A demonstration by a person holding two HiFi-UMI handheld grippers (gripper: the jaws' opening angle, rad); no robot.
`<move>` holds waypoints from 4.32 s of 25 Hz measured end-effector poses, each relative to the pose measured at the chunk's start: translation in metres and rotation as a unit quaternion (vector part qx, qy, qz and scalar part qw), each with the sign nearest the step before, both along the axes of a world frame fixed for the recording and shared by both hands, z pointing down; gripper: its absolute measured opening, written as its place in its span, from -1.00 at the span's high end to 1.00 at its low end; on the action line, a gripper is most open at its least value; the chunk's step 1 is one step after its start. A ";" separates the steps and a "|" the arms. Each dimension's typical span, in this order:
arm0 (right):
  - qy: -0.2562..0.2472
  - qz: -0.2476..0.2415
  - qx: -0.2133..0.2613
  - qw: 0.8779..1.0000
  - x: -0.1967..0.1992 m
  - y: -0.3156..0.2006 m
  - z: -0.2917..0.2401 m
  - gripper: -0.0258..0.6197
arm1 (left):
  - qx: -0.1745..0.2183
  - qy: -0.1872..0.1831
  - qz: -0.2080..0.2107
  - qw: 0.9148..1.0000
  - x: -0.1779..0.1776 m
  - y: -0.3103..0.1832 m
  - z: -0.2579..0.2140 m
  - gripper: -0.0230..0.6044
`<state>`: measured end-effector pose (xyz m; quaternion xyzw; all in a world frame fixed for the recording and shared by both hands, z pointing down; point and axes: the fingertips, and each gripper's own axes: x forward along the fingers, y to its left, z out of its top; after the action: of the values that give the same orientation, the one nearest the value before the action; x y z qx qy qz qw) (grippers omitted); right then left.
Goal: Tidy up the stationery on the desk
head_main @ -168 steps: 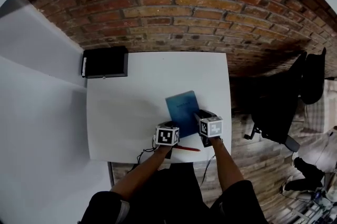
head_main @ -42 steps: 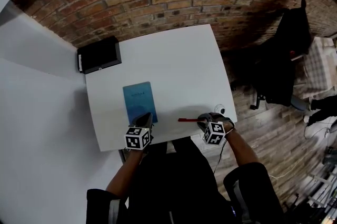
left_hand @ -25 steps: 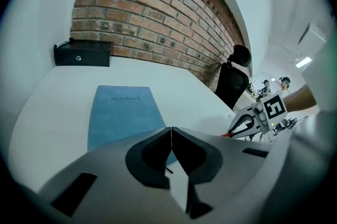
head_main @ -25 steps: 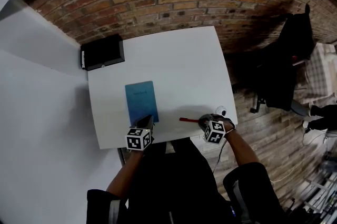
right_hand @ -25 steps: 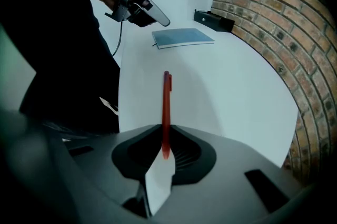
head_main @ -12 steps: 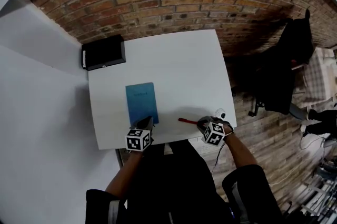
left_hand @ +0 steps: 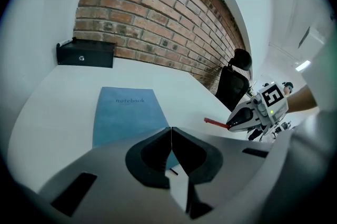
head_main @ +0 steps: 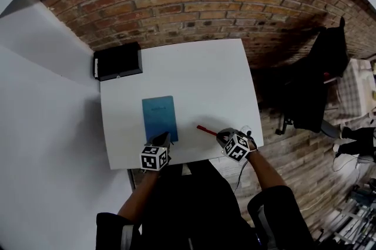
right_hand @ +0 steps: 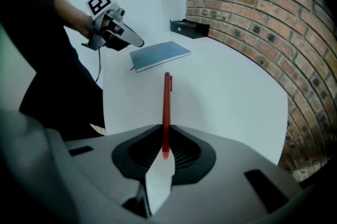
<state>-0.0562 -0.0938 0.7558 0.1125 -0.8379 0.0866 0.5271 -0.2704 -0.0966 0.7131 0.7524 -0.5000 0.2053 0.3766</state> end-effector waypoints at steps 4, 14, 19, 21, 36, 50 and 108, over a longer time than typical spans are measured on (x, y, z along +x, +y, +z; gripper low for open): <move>-0.013 0.039 -0.012 0.999 -0.008 -0.008 -0.004 0.73 | 0.001 0.005 -0.004 1.000 -0.007 -0.001 0.000 0.88; -0.048 0.158 -0.043 0.985 -0.040 -0.015 -0.009 0.73 | 0.005 0.013 -0.003 1.000 -0.028 -0.004 -0.001 0.88; -0.050 0.191 -0.049 0.979 -0.068 -0.017 -0.011 0.73 | 0.002 0.016 0.007 1.000 -0.040 -0.005 0.002 0.88; -0.049 0.207 -0.053 0.976 -0.077 -0.018 -0.011 0.73 | 0.001 0.018 0.011 1.000 -0.044 -0.006 0.003 0.88; -0.054 0.372 -0.103 0.921 -0.132 -0.031 0.000 0.73 | -0.008 0.030 0.048 0.998 -0.072 -0.007 0.012 0.88; -0.029 0.445 -0.142 0.884 -0.162 -0.032 0.012 0.73 | -0.018 0.038 0.071 0.997 -0.091 -0.004 0.019 0.88; -0.168 0.408 -0.300 0.846 -0.180 -0.030 0.019 0.73 | -0.053 0.036 0.068 0.996 -0.089 0.018 0.036 0.88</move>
<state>-0.2361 -0.1240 0.7745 0.2643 -0.7254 0.5584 0.3036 -0.3593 -0.0788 0.7490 0.7706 -0.4217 0.2296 0.4191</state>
